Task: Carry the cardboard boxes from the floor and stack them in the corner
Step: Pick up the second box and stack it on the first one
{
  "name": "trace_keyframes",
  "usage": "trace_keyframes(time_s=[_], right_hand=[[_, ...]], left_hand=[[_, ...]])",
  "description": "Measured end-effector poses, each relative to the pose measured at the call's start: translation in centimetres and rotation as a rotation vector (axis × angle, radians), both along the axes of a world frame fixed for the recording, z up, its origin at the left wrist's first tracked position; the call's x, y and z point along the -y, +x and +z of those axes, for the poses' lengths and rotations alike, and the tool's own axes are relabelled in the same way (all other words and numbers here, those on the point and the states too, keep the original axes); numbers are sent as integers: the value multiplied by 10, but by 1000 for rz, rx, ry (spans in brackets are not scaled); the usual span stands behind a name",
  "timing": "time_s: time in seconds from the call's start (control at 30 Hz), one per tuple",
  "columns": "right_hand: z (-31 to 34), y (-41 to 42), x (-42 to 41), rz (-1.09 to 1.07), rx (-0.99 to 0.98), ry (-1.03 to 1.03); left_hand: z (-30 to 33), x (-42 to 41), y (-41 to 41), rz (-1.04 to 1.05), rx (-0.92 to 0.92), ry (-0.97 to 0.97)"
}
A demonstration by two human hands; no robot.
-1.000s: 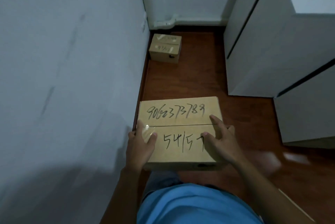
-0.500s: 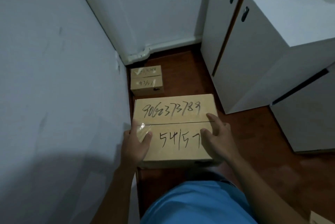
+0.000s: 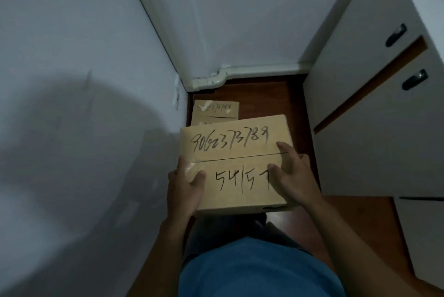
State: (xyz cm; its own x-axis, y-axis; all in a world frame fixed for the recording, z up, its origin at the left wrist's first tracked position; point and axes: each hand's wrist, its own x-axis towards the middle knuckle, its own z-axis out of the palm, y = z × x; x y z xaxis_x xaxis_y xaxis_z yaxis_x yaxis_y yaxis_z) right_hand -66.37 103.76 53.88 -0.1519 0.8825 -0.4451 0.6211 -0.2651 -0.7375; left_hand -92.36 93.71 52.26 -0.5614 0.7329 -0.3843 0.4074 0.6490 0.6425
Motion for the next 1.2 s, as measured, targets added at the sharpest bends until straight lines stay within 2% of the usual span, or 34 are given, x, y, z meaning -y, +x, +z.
trace_keyframes(time_s=[0.13, 0.2, 0.43, 0.57, 0.63, 0.73, 0.9, 1.03, 1.2], right_hand=[[-15, -33, -47, 9, 36, -68], [-17, -50, -74, -38, 49, -28], [-39, -122, -186, -41, 19, -67], [-111, -155, -232, -63, -13, -180], [-169, -173, -249, -119, -66, -198], [-264, -202, -272, -193, -41, -180], [-392, -231, -299, -160, -62, -180], [-435, -244, -297, -74, 11, -229], [-437, -245, -292, -55, 89, -228]], left_hand=[[-18, -47, -27, 55, 18, -25], [-21, -83, -47, 51, 15, 4], [-49, -209, -134, -93, 75, 43], [-119, -255, -179, -113, 18, -12], [-175, -277, -194, -91, 31, -21], [-271, -304, -215, -32, 62, -57], [-398, -331, -238, -35, 14, -4], [-445, -333, -244, -174, 67, -63], [-436, -325, -251, -308, 9, -177]])
